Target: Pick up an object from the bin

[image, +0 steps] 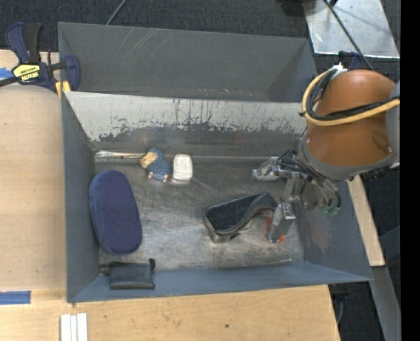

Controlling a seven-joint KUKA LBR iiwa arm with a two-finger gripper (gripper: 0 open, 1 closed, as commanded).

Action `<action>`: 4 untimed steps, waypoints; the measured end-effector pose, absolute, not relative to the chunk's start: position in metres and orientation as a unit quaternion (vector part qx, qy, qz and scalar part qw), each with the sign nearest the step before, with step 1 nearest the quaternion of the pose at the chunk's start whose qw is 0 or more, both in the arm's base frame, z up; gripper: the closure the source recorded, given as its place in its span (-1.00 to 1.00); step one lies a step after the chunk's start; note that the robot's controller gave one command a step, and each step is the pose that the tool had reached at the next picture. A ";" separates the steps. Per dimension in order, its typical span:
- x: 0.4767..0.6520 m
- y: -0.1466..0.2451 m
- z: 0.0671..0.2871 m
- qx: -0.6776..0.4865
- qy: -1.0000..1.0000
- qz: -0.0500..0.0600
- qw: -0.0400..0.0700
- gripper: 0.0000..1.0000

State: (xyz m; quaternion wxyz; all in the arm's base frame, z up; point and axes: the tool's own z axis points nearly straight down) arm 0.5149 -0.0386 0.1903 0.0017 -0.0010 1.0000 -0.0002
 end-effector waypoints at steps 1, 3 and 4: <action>0.547 -0.010 0.072 -0.208 0.978 -0.001 0.004 -1.00; 0.557 -0.004 0.197 -0.171 0.985 -0.001 0.004 1.00; 0.591 0.045 0.261 -0.303 0.953 0.000 0.003 1.00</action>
Offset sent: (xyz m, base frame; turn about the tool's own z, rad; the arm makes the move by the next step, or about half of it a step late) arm 0.0294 0.0297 -0.1203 -0.4186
